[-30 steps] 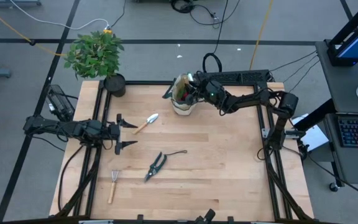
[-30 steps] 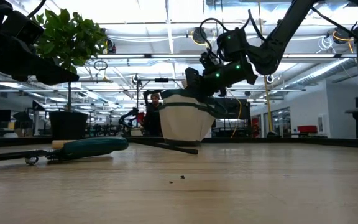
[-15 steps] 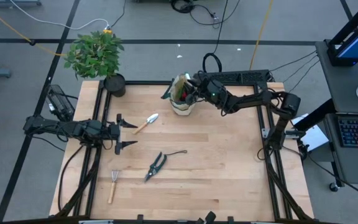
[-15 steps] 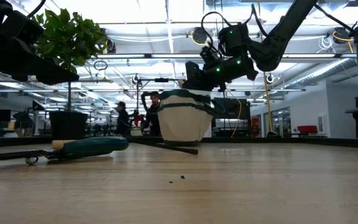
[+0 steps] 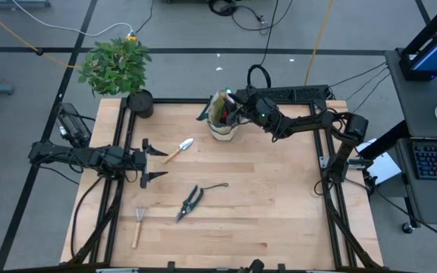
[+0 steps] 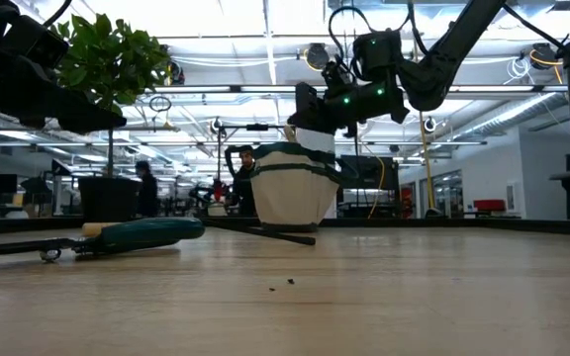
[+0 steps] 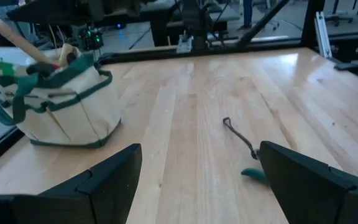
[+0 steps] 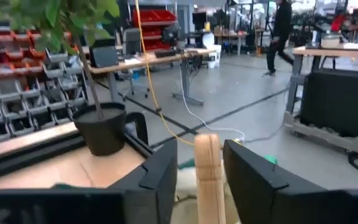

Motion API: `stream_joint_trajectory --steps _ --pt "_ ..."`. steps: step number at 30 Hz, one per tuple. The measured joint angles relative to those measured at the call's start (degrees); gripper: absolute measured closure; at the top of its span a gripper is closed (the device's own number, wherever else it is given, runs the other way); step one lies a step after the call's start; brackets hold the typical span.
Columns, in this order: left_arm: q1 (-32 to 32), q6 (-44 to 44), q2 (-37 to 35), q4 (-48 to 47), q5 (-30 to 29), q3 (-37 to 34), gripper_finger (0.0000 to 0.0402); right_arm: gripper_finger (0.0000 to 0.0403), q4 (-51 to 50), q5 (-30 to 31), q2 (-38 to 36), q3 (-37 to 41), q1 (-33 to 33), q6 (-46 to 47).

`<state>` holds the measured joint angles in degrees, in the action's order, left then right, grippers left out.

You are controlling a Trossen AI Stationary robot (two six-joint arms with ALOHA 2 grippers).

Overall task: Pick & Place Garden tools in Gardening bag
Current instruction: Put the brown trowel into the brown gardening bag

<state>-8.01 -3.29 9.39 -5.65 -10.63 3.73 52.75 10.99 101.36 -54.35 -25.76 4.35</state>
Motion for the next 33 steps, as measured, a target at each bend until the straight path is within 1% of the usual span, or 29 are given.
stream_joint_trajectory --steps 5,8,9,12,16,19,25,28,30,33 --pt "0.0 0.04 0.0 4.66 0.0 0.0 0.0069 0.0349 5.85 -4.6 0.0 0.0 0.0 3.42" --pt "0.0 0.13 0.0 8.4 0.0 0.0 0.0069 0.039 7.8 -8.83 -0.26 0.0 -0.01 5.69" --pt "0.0 0.31 -0.02 9.58 0.0 0.0 0.0069 0.0396 7.46 -10.32 -0.79 0.0 -0.08 6.48" --pt "0.0 1.21 0.0 12.82 0.03 0.0 0.0069 0.0394 7.34 -13.98 -2.68 0.0 -0.11 8.26" --pt "0.0 3.19 -0.02 16.39 0.04 0.0 0.0068 0.0401 5.8 -20.54 -6.17 0.0 -0.11 8.54" --pt "0.0 5.78 -0.02 18.18 0.1 0.02 0.0069 0.0401 2.67 -23.23 -9.58 0.0 -0.11 8.52" --pt "0.0 7.07 -0.02 23.06 0.07 0.02 0.0069 0.0402 -8.99 -23.08 -16.43 0.0 -0.13 6.96" --pt "0.0 7.07 0.0 25.28 -0.04 0.02 0.0069 0.0401 -13.66 -21.54 -19.6 0.0 -0.13 6.24" --pt "0.0 7.82 -0.02 26.04 -1.21 0.02 0.0068 0.0402 -16.21 -21.52 -21.68 0.0 -0.13 6.02" --pt "0.0 11.07 -0.02 26.12 -4.95 0.02 0.0069 0.0402 -19.82 -21.68 -24.85 0.0 -0.13 4.95"
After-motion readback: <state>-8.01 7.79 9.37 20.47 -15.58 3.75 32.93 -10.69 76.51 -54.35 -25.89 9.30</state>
